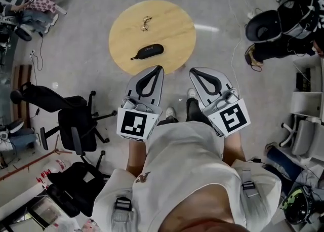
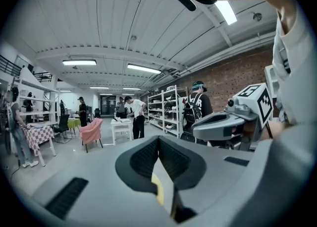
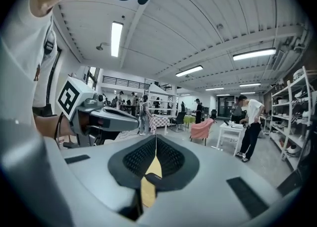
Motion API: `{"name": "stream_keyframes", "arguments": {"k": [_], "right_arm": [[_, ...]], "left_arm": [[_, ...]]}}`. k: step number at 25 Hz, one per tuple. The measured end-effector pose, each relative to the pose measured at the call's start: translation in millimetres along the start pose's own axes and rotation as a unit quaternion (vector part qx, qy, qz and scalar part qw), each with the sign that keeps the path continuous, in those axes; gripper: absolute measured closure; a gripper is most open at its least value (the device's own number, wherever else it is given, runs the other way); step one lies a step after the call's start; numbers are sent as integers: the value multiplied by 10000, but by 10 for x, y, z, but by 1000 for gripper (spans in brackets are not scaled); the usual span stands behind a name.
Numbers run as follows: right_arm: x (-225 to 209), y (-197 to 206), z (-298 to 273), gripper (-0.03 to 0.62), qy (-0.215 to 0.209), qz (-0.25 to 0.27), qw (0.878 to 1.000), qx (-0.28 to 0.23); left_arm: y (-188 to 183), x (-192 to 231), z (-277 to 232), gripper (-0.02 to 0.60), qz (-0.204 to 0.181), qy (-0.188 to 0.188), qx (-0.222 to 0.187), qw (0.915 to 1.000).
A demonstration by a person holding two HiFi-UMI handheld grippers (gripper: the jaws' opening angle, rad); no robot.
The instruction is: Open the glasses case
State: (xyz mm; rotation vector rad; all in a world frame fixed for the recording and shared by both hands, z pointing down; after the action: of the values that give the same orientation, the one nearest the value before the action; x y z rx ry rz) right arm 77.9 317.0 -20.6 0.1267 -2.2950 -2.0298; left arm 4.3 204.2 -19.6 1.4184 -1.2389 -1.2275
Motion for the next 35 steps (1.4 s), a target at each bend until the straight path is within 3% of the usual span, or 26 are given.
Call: {"name": "stream_keyframes", "arguments": {"k": [9, 16, 21, 27, 35], "right_arm": [[-820, -185, -340, 572, -956, 49, 9953, -172], [-1051, -149, -531, 574, -1595, 43, 9872, -79], [-1140, 2, -780, 574, -1635, 112, 9861, 270], [-959, 79, -1091, 574, -2057, 96, 9776, 424], [-860, 126, -1473, 572, -2019, 337, 9764, 685]], "left_arm": [[-198, 61, -658, 561, 87, -870, 127, 9961], [-152, 32, -795, 561, 139, -1429, 348, 9890], [-40, 111, -811, 561, 233, -1715, 527, 9835], [108, 285, -731, 561, 385, -1952, 673, 9777], [357, 746, -647, 561, 587, -2103, 493, 9746]]}}
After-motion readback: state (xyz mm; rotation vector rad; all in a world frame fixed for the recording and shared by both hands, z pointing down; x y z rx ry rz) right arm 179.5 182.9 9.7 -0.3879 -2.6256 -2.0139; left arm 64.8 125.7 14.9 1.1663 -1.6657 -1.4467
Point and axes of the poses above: the fingertips, and each gripper's own axes: z backward along the fingers, x to its left, y out of its underside, the point moved 5 cm from there along z, backward along the fingers, and after that the axes turned 5 degrees about -z, right-handed, at the moved point
